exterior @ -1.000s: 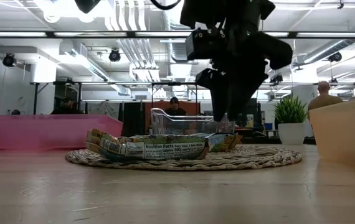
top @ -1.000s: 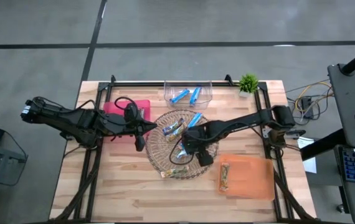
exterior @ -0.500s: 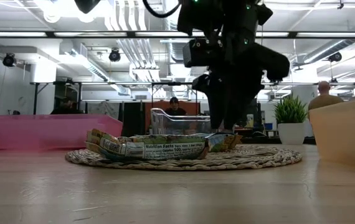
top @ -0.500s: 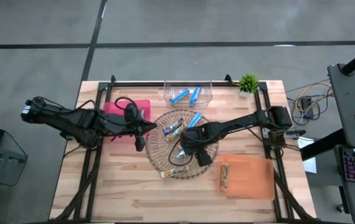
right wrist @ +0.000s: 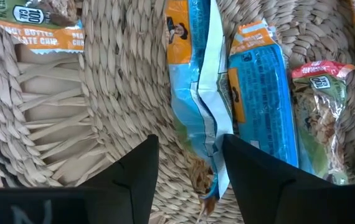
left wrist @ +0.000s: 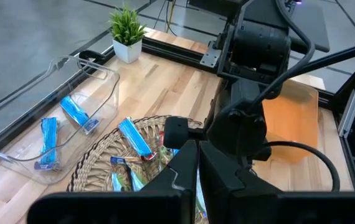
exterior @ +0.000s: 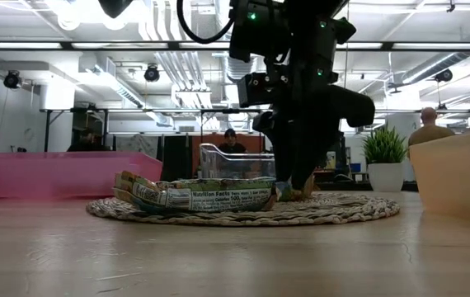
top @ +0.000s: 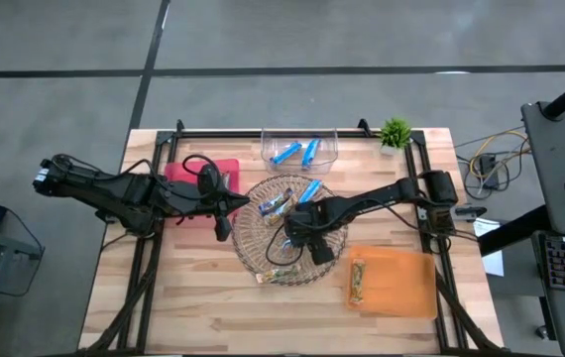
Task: Pick and place Granola Bars by type
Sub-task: Put the yellow granola bar into the orange bin
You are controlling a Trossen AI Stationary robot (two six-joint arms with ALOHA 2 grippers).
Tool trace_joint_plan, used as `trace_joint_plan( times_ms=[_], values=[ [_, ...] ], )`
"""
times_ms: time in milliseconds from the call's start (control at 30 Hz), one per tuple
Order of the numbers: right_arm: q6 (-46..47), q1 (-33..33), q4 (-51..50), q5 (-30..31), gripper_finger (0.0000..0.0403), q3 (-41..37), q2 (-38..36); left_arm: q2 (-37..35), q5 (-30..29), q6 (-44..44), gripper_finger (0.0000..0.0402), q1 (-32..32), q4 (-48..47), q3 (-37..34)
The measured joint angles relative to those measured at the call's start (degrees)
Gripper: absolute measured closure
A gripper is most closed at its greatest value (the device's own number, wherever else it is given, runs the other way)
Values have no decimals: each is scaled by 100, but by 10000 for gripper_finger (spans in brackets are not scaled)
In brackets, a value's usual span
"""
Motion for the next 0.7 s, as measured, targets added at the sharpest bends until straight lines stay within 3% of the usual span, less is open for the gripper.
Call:
trace_joint_plan(
  times_ms=[700],
  values=[
    [-32,-26,85,282,242,2,235,0,0,-24,401,0,0,0]
  ],
)
